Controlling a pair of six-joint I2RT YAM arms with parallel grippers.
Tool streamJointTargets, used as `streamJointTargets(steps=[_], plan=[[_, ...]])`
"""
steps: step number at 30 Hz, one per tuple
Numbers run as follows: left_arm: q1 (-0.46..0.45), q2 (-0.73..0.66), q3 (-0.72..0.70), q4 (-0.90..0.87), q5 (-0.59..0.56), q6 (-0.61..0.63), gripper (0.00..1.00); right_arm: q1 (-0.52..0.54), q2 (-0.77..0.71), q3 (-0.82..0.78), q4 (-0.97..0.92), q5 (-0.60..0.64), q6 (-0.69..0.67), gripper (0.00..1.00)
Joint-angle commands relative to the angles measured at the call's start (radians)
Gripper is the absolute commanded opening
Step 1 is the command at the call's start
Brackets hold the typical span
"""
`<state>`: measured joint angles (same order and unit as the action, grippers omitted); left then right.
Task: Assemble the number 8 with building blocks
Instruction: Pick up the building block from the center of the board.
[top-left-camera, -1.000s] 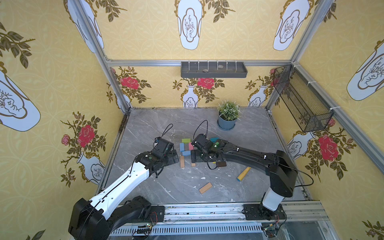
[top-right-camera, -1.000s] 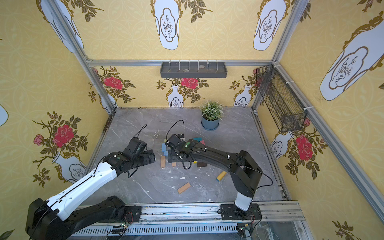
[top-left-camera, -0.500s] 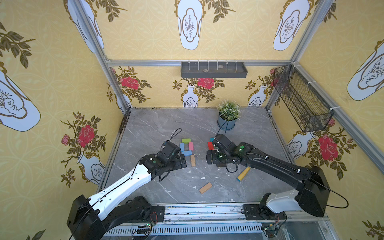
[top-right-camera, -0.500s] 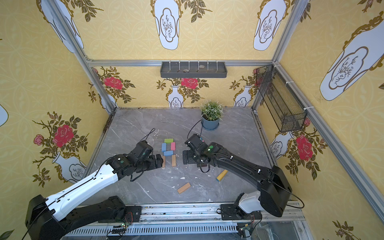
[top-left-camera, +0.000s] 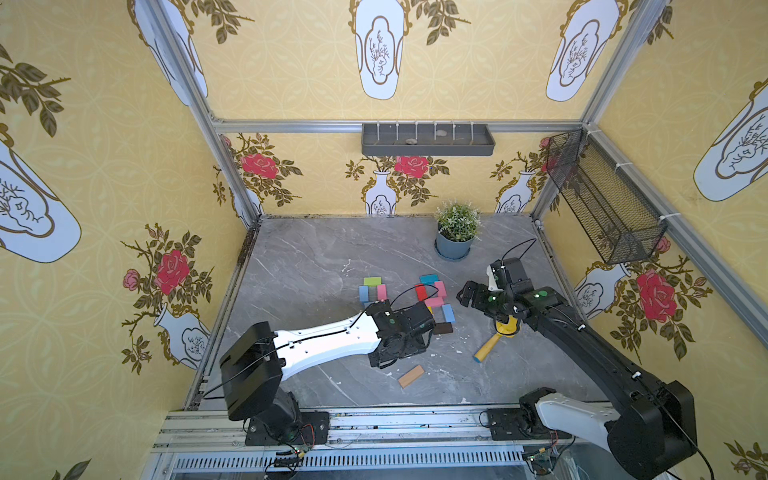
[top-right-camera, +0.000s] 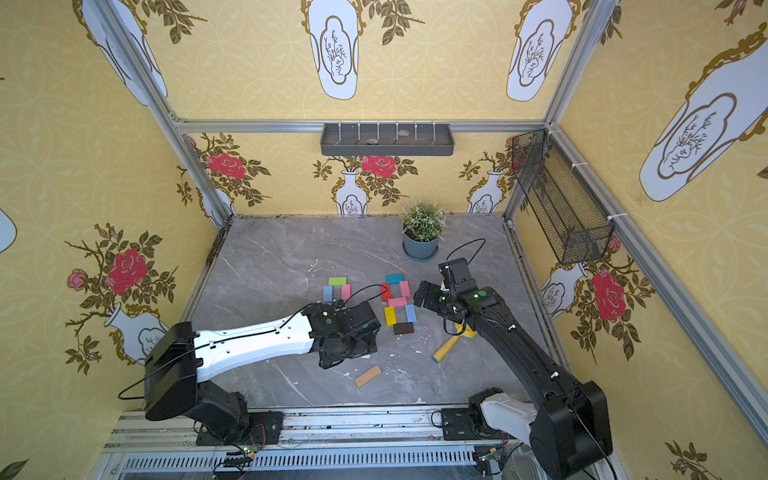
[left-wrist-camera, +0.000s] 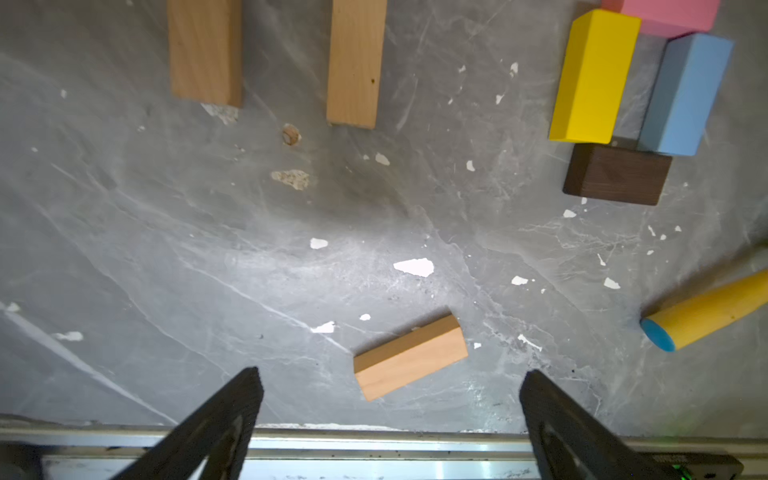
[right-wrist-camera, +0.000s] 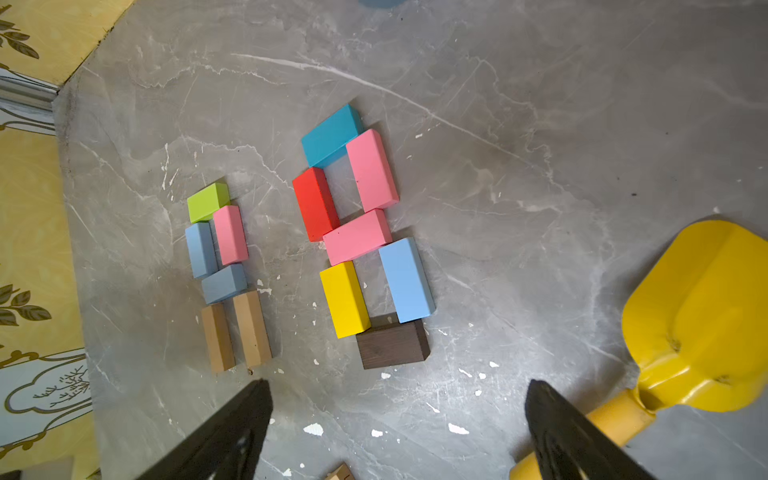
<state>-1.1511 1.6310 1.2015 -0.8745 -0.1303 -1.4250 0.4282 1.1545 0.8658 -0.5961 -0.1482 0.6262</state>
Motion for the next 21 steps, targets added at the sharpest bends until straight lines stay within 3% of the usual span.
streamJointTargets(steps=[1,5,21], plan=[[-0.007,0.069,0.077,-0.15,0.014,-0.104,1.0,-0.01,-0.005,-0.006,0.038,-0.028,-0.024,0.98],[-0.01,0.09,0.105,-0.178,0.039,-0.19,1.0,-0.02,-0.006,-0.01,0.043,-0.027,-0.037,0.98],[-0.037,0.124,-0.056,0.107,0.212,-0.383,1.0,-0.025,-0.095,-0.096,0.021,-0.091,-0.084,0.98]])
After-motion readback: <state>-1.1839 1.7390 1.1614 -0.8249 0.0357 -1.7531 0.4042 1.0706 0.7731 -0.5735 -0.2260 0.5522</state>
